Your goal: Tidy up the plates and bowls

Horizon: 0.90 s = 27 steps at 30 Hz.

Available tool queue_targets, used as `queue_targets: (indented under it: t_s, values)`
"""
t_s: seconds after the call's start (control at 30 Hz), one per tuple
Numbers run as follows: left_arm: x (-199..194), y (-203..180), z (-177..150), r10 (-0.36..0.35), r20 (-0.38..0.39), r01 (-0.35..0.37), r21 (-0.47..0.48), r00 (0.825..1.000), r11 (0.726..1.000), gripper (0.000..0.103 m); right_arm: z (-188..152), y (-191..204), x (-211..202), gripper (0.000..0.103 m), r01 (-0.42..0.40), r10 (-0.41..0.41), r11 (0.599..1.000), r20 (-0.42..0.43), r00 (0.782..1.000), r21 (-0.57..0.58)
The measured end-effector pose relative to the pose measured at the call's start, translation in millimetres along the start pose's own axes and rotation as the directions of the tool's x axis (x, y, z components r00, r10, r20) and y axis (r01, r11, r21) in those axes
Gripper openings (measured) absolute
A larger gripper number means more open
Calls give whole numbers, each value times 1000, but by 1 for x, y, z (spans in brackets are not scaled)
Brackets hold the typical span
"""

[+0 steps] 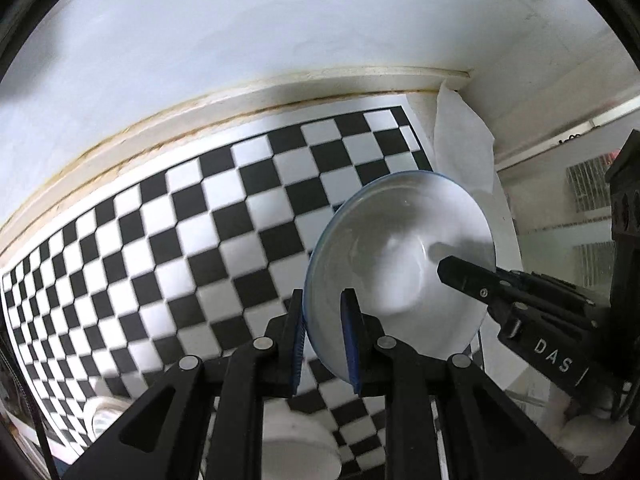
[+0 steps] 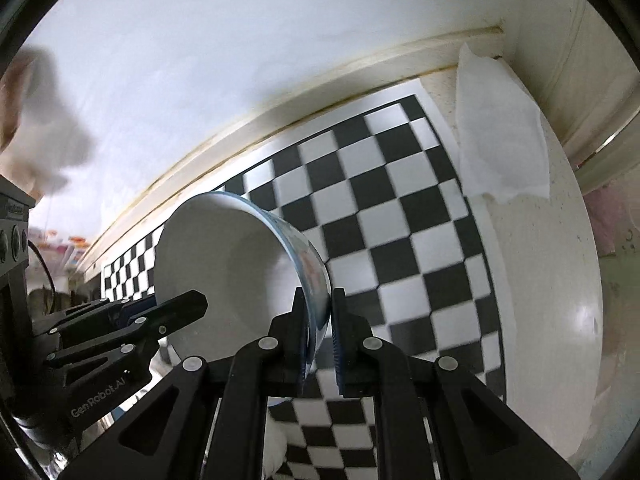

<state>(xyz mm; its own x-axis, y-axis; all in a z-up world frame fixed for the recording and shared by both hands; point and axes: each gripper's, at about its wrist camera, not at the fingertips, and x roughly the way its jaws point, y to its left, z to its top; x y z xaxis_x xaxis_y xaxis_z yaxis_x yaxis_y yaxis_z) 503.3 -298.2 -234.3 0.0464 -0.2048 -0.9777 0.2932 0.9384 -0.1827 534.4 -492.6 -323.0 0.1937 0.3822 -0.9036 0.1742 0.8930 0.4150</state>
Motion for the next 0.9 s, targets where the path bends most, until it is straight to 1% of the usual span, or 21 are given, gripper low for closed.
queue_targets:
  t_s: [0.03,0.13,0.27,0.47,0.63,0.9]
  values:
    - [-3,-1,-5,0,6,0,-2,1000,1000,15,-7,0,-7,12,-6,6,1000,4,1000,-7]
    - [-15,7,-31,5,27,-5,-9,1000,1000,15,-31,17,-18,13,-22,22,999,13,1000,-40]
    - [-29,18,-61,19,49,-19,-18,999,1000,15,-61,39,-25,12,-37,38,996,8,999,-80]
    - [-37,36,-106,24,39,-22,-50,999,999,15,-103,63,-27,12,-61,59,991,-22,998,-115]
    - [-31,47,-134,21,17,-19,-74,1000,997,15,-136,78,-20,12,-64,56,988,-59,997,-139]
    - [-11,59,-167,27,-34,-30,-97,999,995,15,-168,82,5,13,-52,33,987,-128,991,-152]
